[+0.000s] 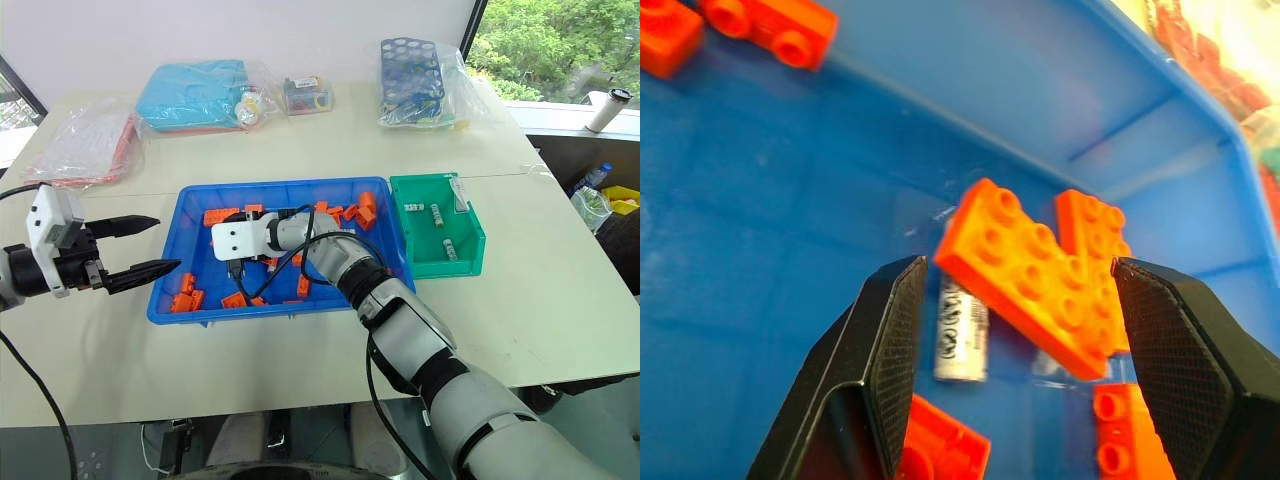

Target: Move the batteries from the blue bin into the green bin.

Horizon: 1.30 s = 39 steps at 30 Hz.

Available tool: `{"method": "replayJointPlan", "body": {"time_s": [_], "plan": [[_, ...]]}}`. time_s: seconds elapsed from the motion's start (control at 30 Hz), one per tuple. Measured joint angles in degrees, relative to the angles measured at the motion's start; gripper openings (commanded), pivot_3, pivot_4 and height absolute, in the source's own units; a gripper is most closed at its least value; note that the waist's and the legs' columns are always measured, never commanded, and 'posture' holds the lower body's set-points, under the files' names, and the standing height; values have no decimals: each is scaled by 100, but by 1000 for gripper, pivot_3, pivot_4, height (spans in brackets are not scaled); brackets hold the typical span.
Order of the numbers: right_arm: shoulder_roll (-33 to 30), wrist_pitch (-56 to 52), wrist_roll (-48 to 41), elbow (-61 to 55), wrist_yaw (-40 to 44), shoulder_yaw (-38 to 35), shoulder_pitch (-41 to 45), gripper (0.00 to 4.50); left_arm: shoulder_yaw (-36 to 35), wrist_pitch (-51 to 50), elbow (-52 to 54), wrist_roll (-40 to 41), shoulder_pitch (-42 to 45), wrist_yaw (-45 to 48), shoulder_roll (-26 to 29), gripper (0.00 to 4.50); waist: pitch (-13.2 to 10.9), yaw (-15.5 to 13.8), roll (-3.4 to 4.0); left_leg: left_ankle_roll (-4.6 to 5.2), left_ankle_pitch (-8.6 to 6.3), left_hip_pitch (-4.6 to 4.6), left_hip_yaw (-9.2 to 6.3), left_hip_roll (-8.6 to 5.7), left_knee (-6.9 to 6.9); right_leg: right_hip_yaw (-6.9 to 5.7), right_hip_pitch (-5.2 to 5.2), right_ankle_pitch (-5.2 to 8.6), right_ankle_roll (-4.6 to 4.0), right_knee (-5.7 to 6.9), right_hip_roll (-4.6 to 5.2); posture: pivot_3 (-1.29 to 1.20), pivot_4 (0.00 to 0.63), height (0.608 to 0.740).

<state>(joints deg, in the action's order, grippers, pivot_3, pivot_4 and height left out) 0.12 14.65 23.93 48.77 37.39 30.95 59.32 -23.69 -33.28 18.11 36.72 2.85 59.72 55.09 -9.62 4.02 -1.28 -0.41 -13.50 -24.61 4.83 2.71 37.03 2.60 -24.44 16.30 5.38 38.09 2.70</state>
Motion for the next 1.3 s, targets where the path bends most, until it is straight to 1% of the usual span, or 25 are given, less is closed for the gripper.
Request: {"method": "replayJointPlan", "body": {"time_s": [0.07, 0.17, 0.3, 0.33, 0.77, 0.83, 0.87, 0.97, 1.07, 1.23, 1.3], "plan": [[56, 38, -17, 73, -3, -20, 8, 3016, -8, 0, 11, 1, -6, -3, 1, 4500, 0, 1, 0, 0, 0, 0, 0, 0, 0, 0, 0, 0, 0, 0, 0, 0, 150, 739], [144, 88, -61, 146, -3, -44, 24, 2219, -9, 1, 10, 0, -9, -9, 1, 4500, 0, 1, 0, 0, 0, 0, 0, 0, 0, 0, 0, 0, 0, 0, 0, 0, 150, 739], [176, 90, -123, 158, 0, -96, 38, 154, -9, 0, 10, 0, -8, -19, 1, 4500, 0, -2, 0, 0, 0, 0, 0, 0, 0, 0, 0, 0, 0, 0, 1, 0, 150, 739], [175, 88, -130, 158, 0, -103, 38, 70, -9, 1, 10, 0, -7, -21, 1, 4500, 0, -1, 0, 0, 0, 0, 0, 0, 0, 0, 0, 0, 0, 0, 2, 0, 150, 739], [143, -28, -178, 151, 36, -224, 41, 70, 45, 37, -11, -12, 170, -67, -9, 4500, 0, 2, 0, -1, 0, 0, 0, 0, -1, 0, 0, 0, 0, 0, 2, 0, 150, 739], [130, -189, -252, 123, 176, -278, 41, 70, 49, 39, -24, -25, 180, -66, -13, 4500, 0, 1, 0, -1, 0, 0, 0, 0, 0, 0, 0, 0, 0, 0, 2, 0, 150, 739], [132, -394, -380, 38, 381, -346, 40, 70, 53, 46, -47, -29, 183, -59, -13, 4500, 0, 1, 0, -1, 0, 0, 0, 0, 0, 0, 0, 0, 0, 0, 1, 0, 150, 739], [164, -973, -739, -327, 939, -506, 40, 907, 90, 64, -124, -55, 190, -26, -13, 4500, 0, -1, 0, 0, 0, 0, 0, 0, 0, 0, 0, 0, 0, 1, 0, 0, 150, 739], [258, -1660, -911, -492, 1290, -559, 53, 2368, 108, 113, -129, -76, 203, -5, -13, 4500, 0, -2, 0, 0, 0, 0, -1, 1, 0, -1, 0, 0, 0, 1, 0, 0, 150, 739], [332, -2820, -1133, -662, 1947, -555, 57, 2368, 139, 135, -129, -122, 199, 36, -12, 4500, 0, -5, 0, 0, 0, -1, 0, 0, 0, -1, 0, 0, 0, 0, 1, 0, 150, 739], [362, -3119, -1179, -679, 2022, -555, 101, 2368, 142, 140, -127, -123, 194, 38, -12, 4500, 0, -2, 1, 0, 0, -1, -1, 0, -1, -2, 0, 0, 0, 0, 0, 0, 150, 739]]}}
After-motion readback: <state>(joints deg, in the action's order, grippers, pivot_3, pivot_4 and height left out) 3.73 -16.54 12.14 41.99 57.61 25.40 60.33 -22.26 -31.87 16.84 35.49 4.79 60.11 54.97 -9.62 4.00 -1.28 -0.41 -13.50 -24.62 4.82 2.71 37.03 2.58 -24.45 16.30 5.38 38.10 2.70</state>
